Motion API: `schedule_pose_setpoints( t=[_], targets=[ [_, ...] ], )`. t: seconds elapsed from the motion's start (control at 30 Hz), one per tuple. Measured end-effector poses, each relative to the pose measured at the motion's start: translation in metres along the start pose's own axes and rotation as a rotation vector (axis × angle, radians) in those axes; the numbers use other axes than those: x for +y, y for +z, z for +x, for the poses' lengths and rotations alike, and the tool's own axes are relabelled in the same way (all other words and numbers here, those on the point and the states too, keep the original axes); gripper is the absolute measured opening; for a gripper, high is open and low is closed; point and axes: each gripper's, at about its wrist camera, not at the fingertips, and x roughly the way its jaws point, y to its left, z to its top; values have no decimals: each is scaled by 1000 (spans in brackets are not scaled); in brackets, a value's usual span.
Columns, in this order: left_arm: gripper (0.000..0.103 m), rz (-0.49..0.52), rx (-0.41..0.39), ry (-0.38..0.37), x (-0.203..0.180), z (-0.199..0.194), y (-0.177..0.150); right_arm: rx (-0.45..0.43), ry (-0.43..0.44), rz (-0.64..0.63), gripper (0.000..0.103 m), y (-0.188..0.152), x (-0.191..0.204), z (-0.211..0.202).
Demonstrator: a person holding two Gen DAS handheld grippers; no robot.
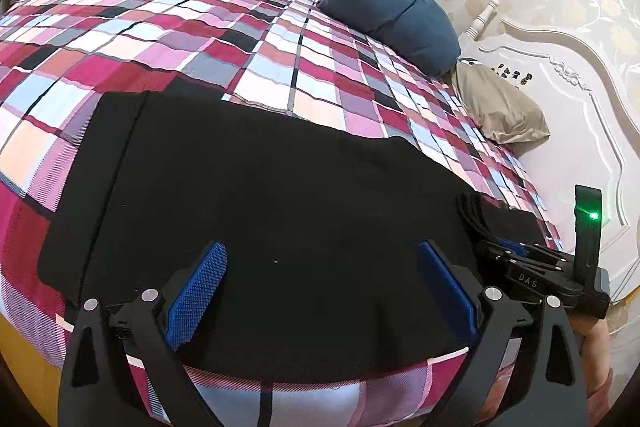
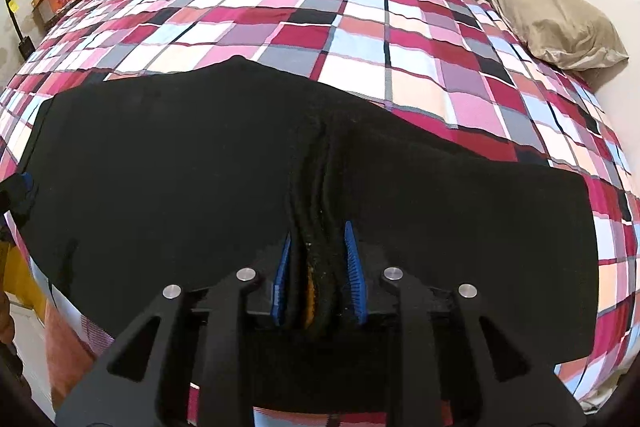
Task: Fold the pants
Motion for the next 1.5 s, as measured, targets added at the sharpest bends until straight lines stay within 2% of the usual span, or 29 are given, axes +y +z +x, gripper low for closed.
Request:
schedule_pose_setpoints(
  t=[0.1,0.2,0.3,0.4,0.5,0.6,0.67,0.77,0.83,0.9,0.93,0.97,1.07,1.1,1.13,1.17,1.2,1.23,1.3,1.4,1.47,1.5],
  targets=[
    [95,2,10,1,-2,3,0,0,24,1,29,0,4,-1],
    [95,8,18,5,-5,7,0,-5,66,-2,37,-3,9,-6],
    [95,16,27,8,-9,11,1,-10,116,1,41,-5,11,-13],
    [95,21,36,8,-13,14,2,-22,168,7,43,-9,6,-26],
    [95,38,41,19,-17,16,3,-37,223,31,50,-13,-7,-41],
    [95,55,44,36,-20,19,4,-99,283,100,56,-17,-44,-71],
    [95,60,47,39,-20,20,4,-134,305,147,65,-17,-73,-85],
    [95,53,54,41,-18,23,5,-206,264,301,71,-19,-155,-103],
    [95,46,55,37,-16,25,4,-214,292,413,73,-24,-209,-95],
    [95,44,51,35,-15,25,3,-179,356,527,73,-30,-252,-73],
    [95,45,50,36,-16,25,3,-132,430,608,73,-35,-279,-48],
    [95,47,49,37,-16,26,3,-113,464,644,73,-37,-290,-35],
    [95,58,53,47,-17,27,2,-59,644,738,73,-43,-310,8],
    [95,62,55,50,-18,27,2,-51,662,748,73,-43,-310,16],
    [95,64,56,53,-18,28,2,-41,655,760,61,-43,-311,21],
    [95,68,58,56,-19,28,2,-30,661,765,35,-43,-312,27],
    [95,70,60,58,-19,28,2,-19,679,763,31,-42,-313,32],
    [95,70,60,58,-19,29,2,-4,658,763,25,-43,-314,37],
    [95,69,60,59,-18,30,2,7,653,762,25,-45,-315,43],
    [95,73,59,63,-19,31,3,-1,701,818,28,-53,-321,45],
    [95,74,59,65,-19,31,2,-11,725,830,33,-58,-323,41],
    [95,74,59,64,-19,31,2,-13,730,825,40,-63,-322,35]
  ],
)
